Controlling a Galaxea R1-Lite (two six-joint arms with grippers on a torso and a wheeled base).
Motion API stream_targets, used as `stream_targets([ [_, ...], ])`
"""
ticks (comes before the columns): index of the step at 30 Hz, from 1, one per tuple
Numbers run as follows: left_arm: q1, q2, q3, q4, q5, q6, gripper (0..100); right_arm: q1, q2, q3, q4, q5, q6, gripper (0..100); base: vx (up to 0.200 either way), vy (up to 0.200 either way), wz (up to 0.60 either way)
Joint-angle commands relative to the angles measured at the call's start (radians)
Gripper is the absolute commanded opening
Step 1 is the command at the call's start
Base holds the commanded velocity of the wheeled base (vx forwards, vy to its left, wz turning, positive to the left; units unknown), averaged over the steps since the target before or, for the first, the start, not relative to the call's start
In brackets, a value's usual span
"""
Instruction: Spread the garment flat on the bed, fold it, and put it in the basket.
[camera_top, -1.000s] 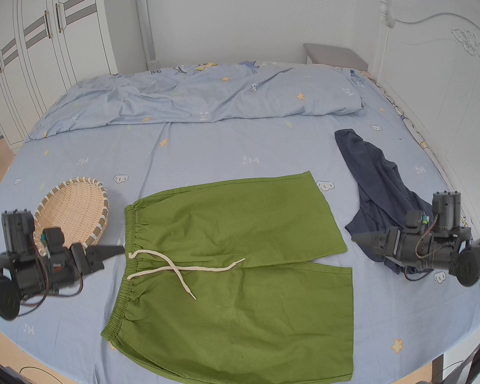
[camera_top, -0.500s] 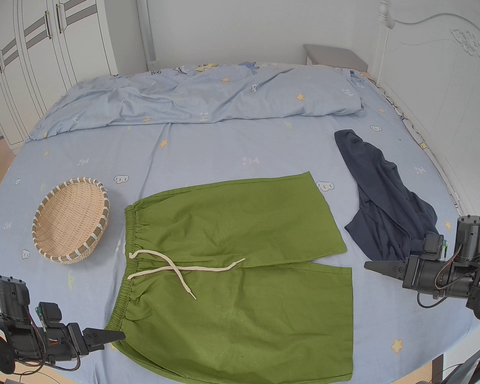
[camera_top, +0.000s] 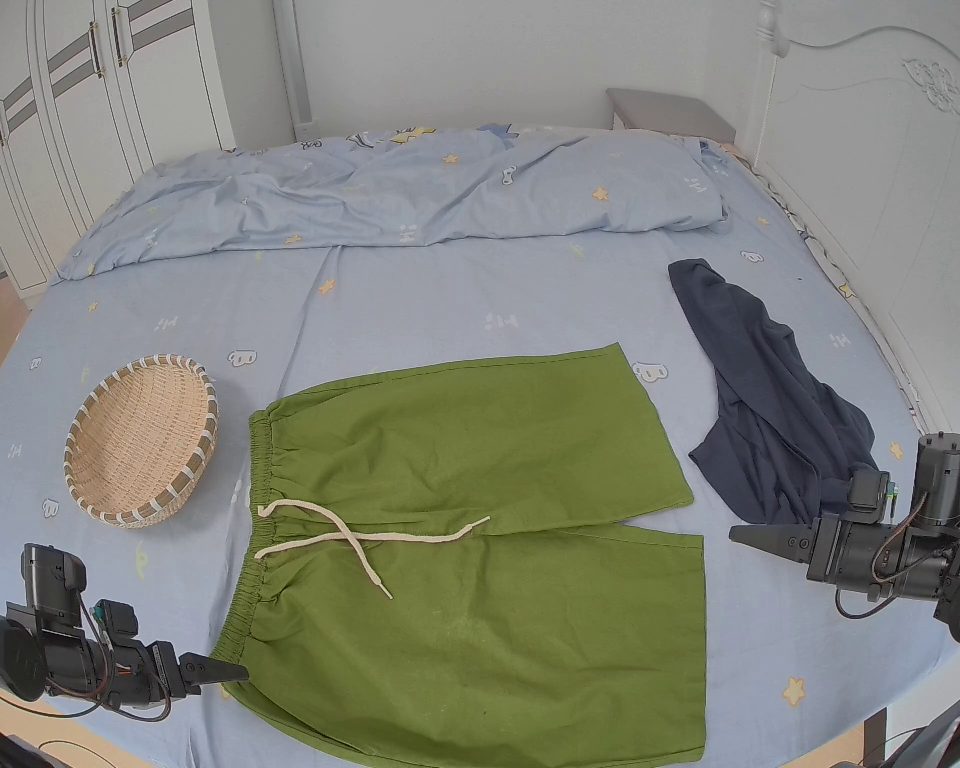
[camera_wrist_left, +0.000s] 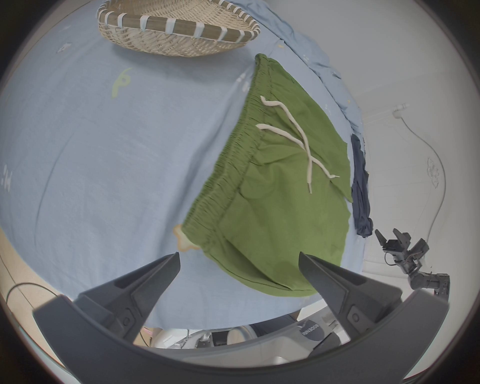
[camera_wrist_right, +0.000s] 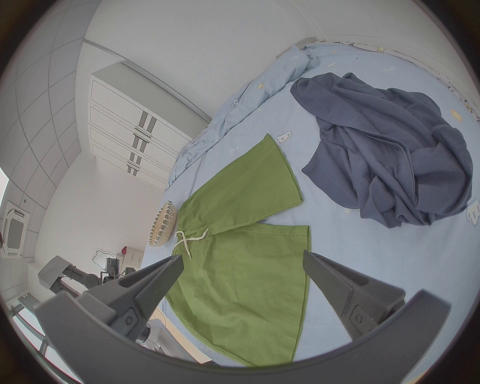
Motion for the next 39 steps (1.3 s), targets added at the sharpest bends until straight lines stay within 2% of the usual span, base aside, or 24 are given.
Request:
stream_targets([
  [1, 0.085, 0.107, -0.003, -0.011, -0.012, 0.066, 100, -0.001, 0.024, 0.001, -0.002, 0.001, -0.001, 100, 0.000, 0.000, 0.00],
  [8, 0.077, 0.155, -0.025, -0.013, -0.073, 0.087, 100, 0.008, 0.028, 0.007, -0.005, -0.001, -0.001, 100, 0.000, 0.000, 0.00],
  [21, 0.045, 0.256, -0.092, -0.050, -0.076, 0.084, 100, 0.002, 0.045, 0.015, -0.008, -0.001, -0.005, 100, 0.000, 0.000, 0.00],
  [22, 0.036, 0.257, -0.098, -0.062, -0.076, 0.083, 0, 0.000, 0.050, 0.015, -0.008, -0.001, -0.008, 100, 0.000, 0.000, 0.00],
  [26, -0.001, 0.257, -0.109, -0.067, -0.075, 0.078, 0, 0.005, 0.065, 0.015, -0.008, -0.002, -0.010, 100, 0.000, 0.000, 0.00],
  [37, -0.002, 0.248, -0.098, -0.068, -0.075, 0.080, 0, -0.005, 0.062, 0.025, -0.005, -0.002, -0.008, 100, 0.000, 0.000, 0.00],
  [39, 0.008, 0.243, -0.083, -0.067, -0.075, 0.083, 0, 0.008, 0.055, 0.084, -0.005, -0.004, -0.010, 100, 0.000, 0.000, 0.00],
])
